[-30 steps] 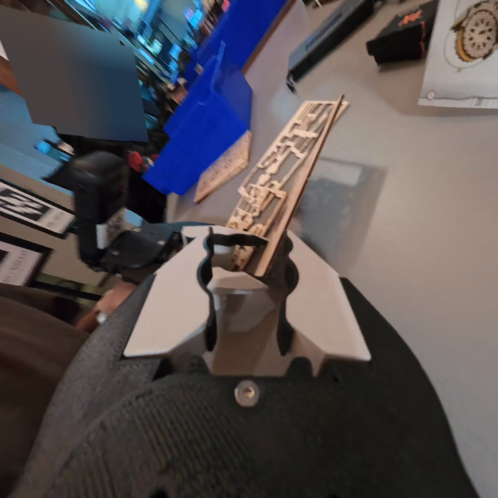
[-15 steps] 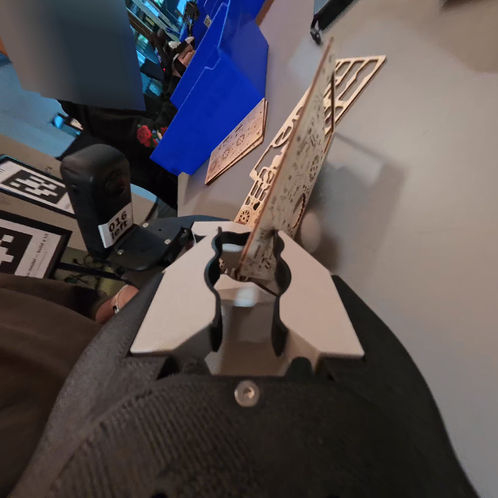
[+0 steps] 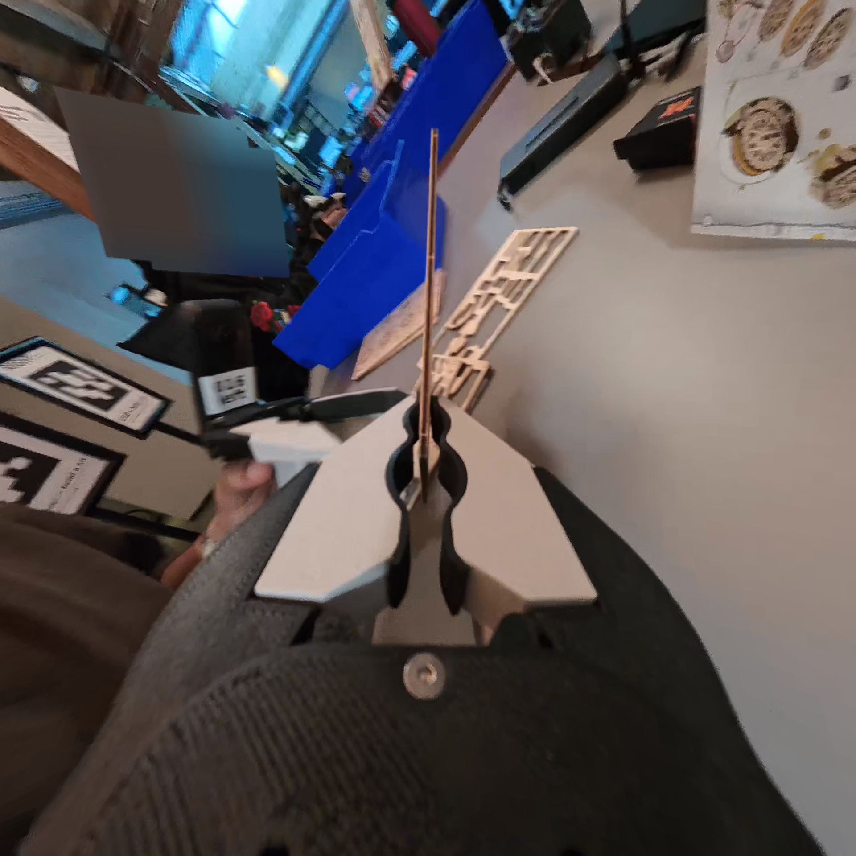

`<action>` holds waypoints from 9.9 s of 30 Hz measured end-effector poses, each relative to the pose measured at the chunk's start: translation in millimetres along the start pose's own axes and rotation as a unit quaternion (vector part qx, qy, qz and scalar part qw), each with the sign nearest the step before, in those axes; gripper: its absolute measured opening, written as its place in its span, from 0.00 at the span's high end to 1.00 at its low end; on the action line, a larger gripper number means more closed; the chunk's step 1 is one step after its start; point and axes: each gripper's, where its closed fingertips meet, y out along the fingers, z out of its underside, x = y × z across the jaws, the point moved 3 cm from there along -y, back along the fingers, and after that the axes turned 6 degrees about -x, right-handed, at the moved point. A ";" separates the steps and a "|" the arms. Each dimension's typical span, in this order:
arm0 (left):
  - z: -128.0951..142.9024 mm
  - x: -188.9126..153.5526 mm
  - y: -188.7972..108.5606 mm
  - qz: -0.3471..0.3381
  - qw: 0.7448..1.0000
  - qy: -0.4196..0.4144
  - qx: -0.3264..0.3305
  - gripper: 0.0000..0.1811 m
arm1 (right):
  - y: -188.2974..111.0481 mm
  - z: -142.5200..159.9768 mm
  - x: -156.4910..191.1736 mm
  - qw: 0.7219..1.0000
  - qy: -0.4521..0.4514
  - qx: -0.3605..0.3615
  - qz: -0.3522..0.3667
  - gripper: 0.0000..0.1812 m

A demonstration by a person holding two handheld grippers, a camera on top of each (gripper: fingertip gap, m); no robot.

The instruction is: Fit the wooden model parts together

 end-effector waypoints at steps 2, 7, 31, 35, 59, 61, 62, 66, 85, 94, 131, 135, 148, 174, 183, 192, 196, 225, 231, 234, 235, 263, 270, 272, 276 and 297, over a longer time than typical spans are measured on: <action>-14.1 -5.0 -7.3 0.047 0.997 -0.042 -0.047 0.66 | -6.7 0.7 13.7 0.999 0.022 -0.012 -0.046 0.99; -34.7 -11.6 -26.1 0.167 0.969 -0.143 -0.115 0.95 | -15.5 5.2 34.6 0.986 0.094 -0.047 -0.130 1.00; -34.0 -25.4 -37.5 0.246 0.958 -0.099 -0.104 1.00 | -14.8 13.9 37.0 0.997 -0.005 0.010 -0.076 0.81; -23.0 -29.3 -30.6 0.256 0.958 -0.109 -0.075 1.00 | -9.0 -1.3 48.2 0.995 -0.043 -0.003 -0.091 0.74; -0.2 -17.7 -16.9 0.231 0.967 -0.104 -0.025 0.96 | -3.0 16.5 45.6 0.994 -0.056 0.031 -0.086 1.00; -8.1 -15.7 -22.0 0.241 0.963 -0.110 -0.053 0.95 | -3.3 20.6 45.6 0.993 -0.066 0.047 -0.085 1.00; -8.2 -14.1 -21.9 0.234 0.965 -0.102 -0.053 0.94 | -2.9 22.4 45.8 0.993 -0.067 0.052 -0.084 1.00; -1.1 -18.5 -18.3 0.220 0.974 -0.041 -0.026 0.90 | 4.0 34.8 50.4 0.990 -0.058 0.085 -0.096 1.00; 1.1 -11.4 -16.2 0.169 0.985 0.005 -0.021 0.95 | -8.6 31.1 36.9 0.991 -0.069 0.078 -0.081 1.00; 3.3 -8.4 -13.3 0.120 0.992 0.014 -0.025 0.94 | -7.6 32.9 32.5 0.992 -0.078 0.074 -0.065 0.99; -11.7 0.7 -29.7 0.250 0.963 -0.093 -0.026 0.86 | 10.6 27.5 48.8 0.993 -0.095 0.019 -0.070 1.00; -6.7 0.9 -26.0 0.234 0.969 -0.076 -0.013 0.87 | 7.2 24.3 49.8 0.993 -0.083 0.011 -0.086 1.00; 0.1 -1.0 -22.1 0.202 0.979 -0.019 -0.008 0.95 | 5.9 27.7 42.0 0.994 -0.081 0.019 -0.075 1.00; -21.2 -24.6 -32.6 0.121 0.971 0.194 -0.075 0.81 | 2.2 27.4 29.6 0.996 -0.056 0.031 -0.059 1.00; 5.4 -29.9 -24.4 0.093 0.942 0.321 0.017 0.82 | -4.2 32.3 35.7 0.988 -0.089 0.110 -0.055 0.99; 7.2 -22.3 -26.0 0.044 0.911 0.409 0.024 0.97 | -4.7 35.8 35.0 0.989 -0.062 0.115 -0.072 0.99; 8.1 -22.0 -29.1 0.059 0.907 0.415 0.029 0.98 | -3.8 37.2 35.8 0.989 -0.044 0.117 -0.076 0.99; 6.6 -32.1 -44.1 0.194 0.928 0.319 0.014 0.99 | -5.3 44.4 43.2 0.973 0.087 0.115 -0.180 0.99; 13.7 -26.7 -39.5 0.100 0.869 0.484 0.022 0.98 | -3.4 44.9 37.3 0.984 0.040 0.127 -0.120 0.99; 8.1 -29.8 -37.9 0.104 0.894 0.436 0.002 0.99 | -4.2 39.9 39.6 0.985 0.031 0.115 -0.125 1.00; 8.7 -28.8 -37.1 0.104 0.899 0.425 0.009 0.98 | -4.6 40.1 39.3 0.985 0.025 0.118 -0.122 1.00; 8.3 -40.2 -36.0 0.048 0.831 0.554 -0.013 0.98 | 1.7 38.1 44.1 0.971 0.139 0.075 -0.182 1.00; 6.3 -40.8 -32.5 0.024 0.824 0.565 -0.027 0.98 | 0.2 33.8 43.0 0.971 0.148 0.065 -0.179 1.00; 1.0 -43.7 -32.4 0.040 0.862 0.503 -0.047 0.98 | -0.5 28.9 46.0 0.972 0.145 0.051 -0.180 0.99; -12.3 -45.7 -31.9 0.111 0.950 0.282 -0.076 0.99 | -2.2 17.2 55.1 0.977 0.113 0.028 -0.177 1.00; -27.5 -56.1 -33.0 0.097 0.959 0.224 -0.143 0.99 | -1.3 4.6 72.1 0.976 0.109 -0.021 -0.187 1.00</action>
